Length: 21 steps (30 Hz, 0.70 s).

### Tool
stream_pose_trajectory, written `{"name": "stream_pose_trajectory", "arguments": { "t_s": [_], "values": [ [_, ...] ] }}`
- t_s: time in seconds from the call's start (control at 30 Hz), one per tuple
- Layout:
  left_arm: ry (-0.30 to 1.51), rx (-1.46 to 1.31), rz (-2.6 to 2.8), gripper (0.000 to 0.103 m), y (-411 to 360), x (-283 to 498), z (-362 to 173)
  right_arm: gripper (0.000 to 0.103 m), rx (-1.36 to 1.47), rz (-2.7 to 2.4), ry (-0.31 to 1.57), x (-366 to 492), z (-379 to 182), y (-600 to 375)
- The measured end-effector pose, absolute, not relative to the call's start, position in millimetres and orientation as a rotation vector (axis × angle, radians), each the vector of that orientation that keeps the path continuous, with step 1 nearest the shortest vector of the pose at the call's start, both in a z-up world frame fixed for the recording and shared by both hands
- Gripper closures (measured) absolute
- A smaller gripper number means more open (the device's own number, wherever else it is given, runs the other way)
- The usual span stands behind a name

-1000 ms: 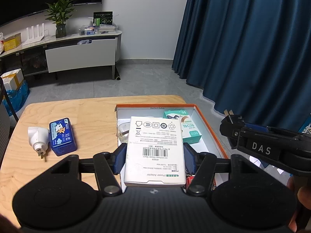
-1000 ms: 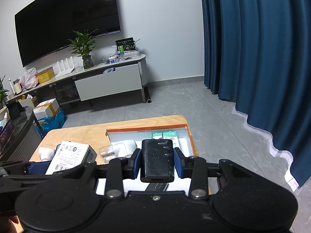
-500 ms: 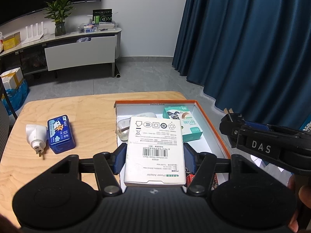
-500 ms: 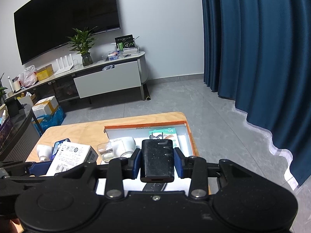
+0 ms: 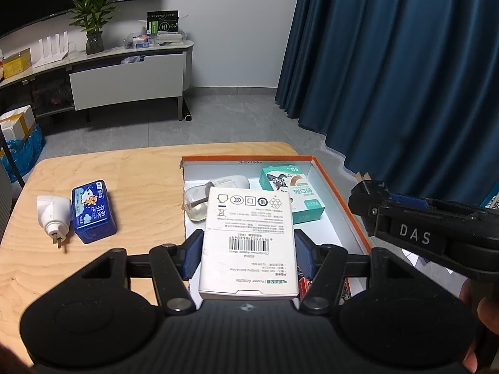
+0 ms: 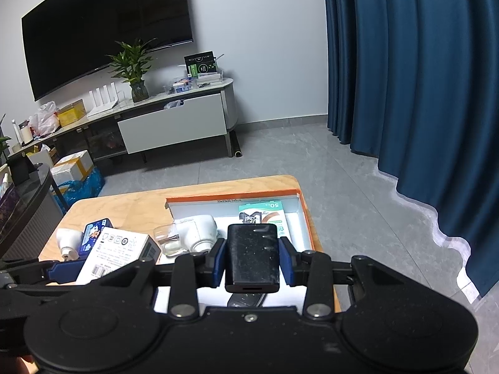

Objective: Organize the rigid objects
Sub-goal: 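Lower the white box with left tool while right tool lowers the black charger into the tray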

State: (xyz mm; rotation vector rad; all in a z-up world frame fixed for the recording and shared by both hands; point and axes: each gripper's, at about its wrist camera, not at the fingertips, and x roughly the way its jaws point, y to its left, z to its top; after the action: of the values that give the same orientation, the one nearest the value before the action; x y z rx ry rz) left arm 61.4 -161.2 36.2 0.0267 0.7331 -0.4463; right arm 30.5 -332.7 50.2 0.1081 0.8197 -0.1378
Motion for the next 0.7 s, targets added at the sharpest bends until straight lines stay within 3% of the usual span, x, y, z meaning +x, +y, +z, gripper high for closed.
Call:
{"name": "stream_pose_trajectory", "arguments": {
  "t_s": [0.7],
  "values": [
    [0.765,0.039,-0.452,0.042,-168,70,24,0.059,0.103,-0.150,0.858,41,33,-334]
  ]
}}
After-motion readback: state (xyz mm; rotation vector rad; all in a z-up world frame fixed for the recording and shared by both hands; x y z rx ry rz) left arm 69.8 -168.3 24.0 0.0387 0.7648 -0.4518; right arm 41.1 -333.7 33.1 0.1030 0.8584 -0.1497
